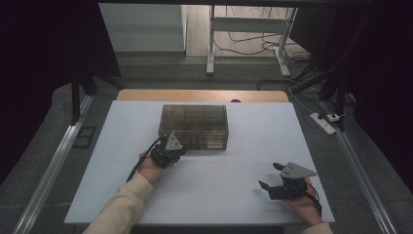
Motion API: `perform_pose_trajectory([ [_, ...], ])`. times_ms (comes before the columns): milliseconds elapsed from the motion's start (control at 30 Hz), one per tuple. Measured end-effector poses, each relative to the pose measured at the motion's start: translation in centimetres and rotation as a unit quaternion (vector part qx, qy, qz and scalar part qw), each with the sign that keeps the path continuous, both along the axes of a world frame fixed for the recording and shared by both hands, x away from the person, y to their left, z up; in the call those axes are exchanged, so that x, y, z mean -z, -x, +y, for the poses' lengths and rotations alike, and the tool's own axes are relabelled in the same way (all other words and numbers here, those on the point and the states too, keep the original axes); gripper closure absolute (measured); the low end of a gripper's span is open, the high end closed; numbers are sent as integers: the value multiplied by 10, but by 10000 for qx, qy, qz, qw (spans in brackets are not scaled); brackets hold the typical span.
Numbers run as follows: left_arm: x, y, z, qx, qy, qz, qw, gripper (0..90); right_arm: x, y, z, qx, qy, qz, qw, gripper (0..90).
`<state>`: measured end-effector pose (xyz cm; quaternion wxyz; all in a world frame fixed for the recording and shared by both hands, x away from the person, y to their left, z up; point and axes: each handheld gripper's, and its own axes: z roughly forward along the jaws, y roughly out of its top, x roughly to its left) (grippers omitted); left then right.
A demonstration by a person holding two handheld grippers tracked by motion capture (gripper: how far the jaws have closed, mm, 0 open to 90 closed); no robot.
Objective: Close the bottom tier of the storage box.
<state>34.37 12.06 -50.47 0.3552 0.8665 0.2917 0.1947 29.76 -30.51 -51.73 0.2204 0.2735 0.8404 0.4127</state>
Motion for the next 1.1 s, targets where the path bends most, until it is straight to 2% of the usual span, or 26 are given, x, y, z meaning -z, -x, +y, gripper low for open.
perform_pose_trajectory([
  [67, -2, 4, 3, -37, 94, 18, 9999, 845, -1, 1, -1, -1, 13, 13, 10000, 146],
  [200, -6, 12, 11, -67, 301, 173, 9994, 703, -1, 2, -2, 29, -37, -17, 10000, 146],
  [300, -9, 19, 16, -94, 378, 139, 9991, 575, -1, 2, -3, 24, -48, -16, 10000, 146],
  [367, -10, 24, 19, -104, 441, 103, 9989, 526, -1, 3, -3, 10, -79, -29, 10000, 146],
  [600, -11, 46, 29, -232, 454, -13, 9987, 372, -2, 4, -4, 19, -61, -36, 10000, 146],
  [733, -9, 57, 41, -376, 491, -22, 9981, 316, -2, 4, -4, 6, -74, -39, 10000, 146],
  [967, -4, 73, 58, -578, 566, 4, 9967, 290, -1, 4, -3, -29, -87, -13, 10000, 146],
  [1100, 2, 82, 65, -559, 436, -32, 9975, 270, -1, 4, -2, -37, -81, -4, 10000, 146],
])
